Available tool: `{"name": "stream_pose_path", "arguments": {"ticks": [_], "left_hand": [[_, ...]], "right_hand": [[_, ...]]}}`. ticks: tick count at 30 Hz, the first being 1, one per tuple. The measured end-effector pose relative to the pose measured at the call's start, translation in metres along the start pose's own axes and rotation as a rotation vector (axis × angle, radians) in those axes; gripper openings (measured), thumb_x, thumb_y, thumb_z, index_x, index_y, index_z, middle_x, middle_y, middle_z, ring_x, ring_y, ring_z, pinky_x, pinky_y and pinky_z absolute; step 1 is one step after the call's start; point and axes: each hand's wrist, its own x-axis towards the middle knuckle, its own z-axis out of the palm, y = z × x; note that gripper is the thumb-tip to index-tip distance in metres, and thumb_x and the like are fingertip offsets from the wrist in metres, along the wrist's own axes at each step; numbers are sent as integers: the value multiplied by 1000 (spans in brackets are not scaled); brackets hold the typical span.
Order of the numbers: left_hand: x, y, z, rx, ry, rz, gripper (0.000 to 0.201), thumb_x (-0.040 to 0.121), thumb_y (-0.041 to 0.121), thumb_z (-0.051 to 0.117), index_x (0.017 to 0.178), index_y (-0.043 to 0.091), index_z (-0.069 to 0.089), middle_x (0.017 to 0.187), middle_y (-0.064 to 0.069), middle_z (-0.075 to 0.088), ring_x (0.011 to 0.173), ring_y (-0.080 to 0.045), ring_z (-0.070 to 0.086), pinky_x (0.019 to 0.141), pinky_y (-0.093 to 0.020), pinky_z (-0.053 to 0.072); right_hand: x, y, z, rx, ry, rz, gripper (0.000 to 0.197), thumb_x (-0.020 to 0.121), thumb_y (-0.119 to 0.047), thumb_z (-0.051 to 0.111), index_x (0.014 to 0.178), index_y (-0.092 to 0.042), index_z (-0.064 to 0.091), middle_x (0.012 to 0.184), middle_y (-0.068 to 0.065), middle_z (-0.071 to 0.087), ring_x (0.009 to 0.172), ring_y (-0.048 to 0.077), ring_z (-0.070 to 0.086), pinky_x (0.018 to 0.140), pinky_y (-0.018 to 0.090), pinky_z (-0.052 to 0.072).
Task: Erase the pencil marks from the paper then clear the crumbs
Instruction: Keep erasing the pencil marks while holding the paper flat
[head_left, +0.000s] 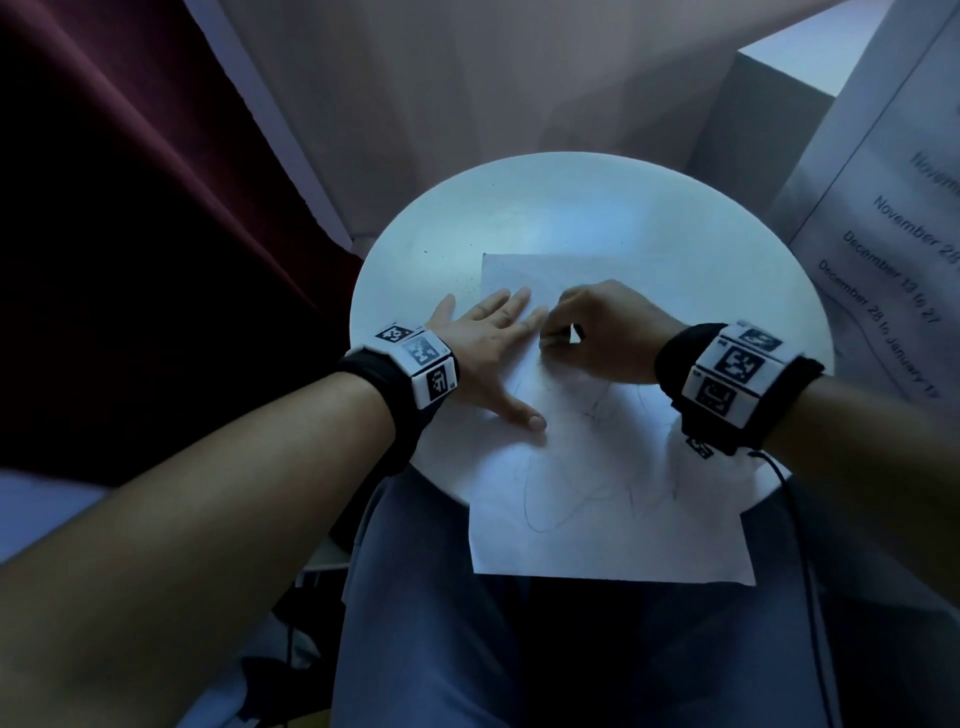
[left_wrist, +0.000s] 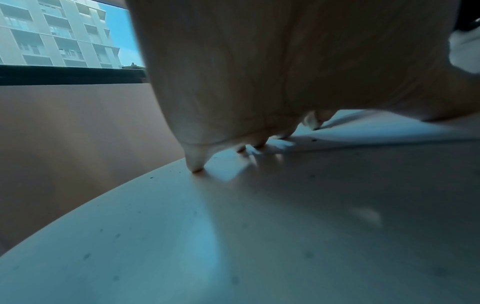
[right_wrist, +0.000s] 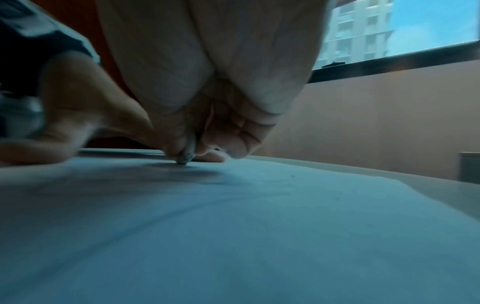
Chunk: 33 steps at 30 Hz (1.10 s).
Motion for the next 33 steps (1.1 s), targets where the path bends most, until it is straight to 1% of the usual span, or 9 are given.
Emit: {"name": "stream_pose_path", "arguments": {"ticks": [3, 7, 9, 13, 18, 22, 27, 29, 33], "left_hand": [[-1, 2, -1, 7, -1, 5, 135, 60, 89, 59, 155, 32, -17, 163, 7, -26, 149, -12, -22, 117, -61, -8], [0, 1, 0, 2, -14, -15, 135, 59, 88, 61, 155, 34, -18, 162, 10, -28, 148, -10, -24, 117, -59, -11], [0, 1, 0, 7, -19, -16, 135, 59, 89, 60, 154, 34, -19, 161, 10, -28, 148, -10, -24, 117, -59, -11], [1, 1, 0, 6, -29, -8, 136, 58, 90, 58, 154, 34, -21, 161, 9, -30, 148, -11, -25, 117, -60, -11], [1, 1, 1, 15, -27, -17, 135, 59, 90, 58, 153, 34, -22, 160, 10, -31, 147, -10, -26, 117, -58, -13], [2, 0, 1, 8, -25, -4, 137, 56, 91, 57, 153, 35, -22, 160, 8, -31, 147, -11, -26, 116, -60, -12], [3, -1, 3, 7, -27, -18, 137, 57, 91, 58, 152, 36, -23, 160, 11, -32, 147, -10, -28, 116, -58, -14], [4, -1, 3, 9, -27, -18, 138, 56, 92, 58, 152, 36, -23, 160, 11, -32, 147, -10, -28, 116, -59, -14], [3, 0, 3, 14, -30, -16, 137, 58, 91, 57, 152, 35, -23, 160, 10, -32, 147, -10, -28, 116, -60, -12]], "right_hand": [[-8, -12, 3, 29, -142, -57, 18, 76, -16, 60, 62, -27, 55, 68, -6, 59, 60, 15, 51, 60, 29, 44], [7, 6, -10, -13, 6, 111, 13, 82, -23, 59, 74, -19, 69, 73, 0, 67, 69, 22, 61, 70, 37, 54], [5, 3, -7, -18, 10, 97, 13, 81, -23, 57, 73, -21, 68, 73, 2, 67, 70, 25, 62, 69, 39, 54], [-8, -14, 1, -3, -174, 9, 13, 76, -22, 58, 63, -25, 57, 67, -6, 61, 61, 16, 55, 64, 36, 51], [11, 10, -16, -99, -5, 171, 16, 80, -27, 56, 74, -18, 68, 78, 2, 69, 76, 25, 63, 72, 40, 55], [-5, -21, 1, -38, -125, 30, 29, 76, -20, 54, 53, -35, 47, 69, 1, 65, 64, 26, 58, 61, 34, 50], [7, 13, -20, -50, 5, 229, 17, 77, -27, 58, 72, -15, 68, 74, 2, 69, 73, 25, 63, 72, 40, 56], [5, 13, -16, -74, 34, 195, 18, 79, -26, 57, 75, -13, 69, 76, 4, 69, 75, 26, 63, 72, 40, 55], [-9, -7, 0, -20, -98, 83, 17, 77, -27, 57, 72, -15, 67, 70, 3, 67, 67, 25, 61, 66, 39, 54]]}}
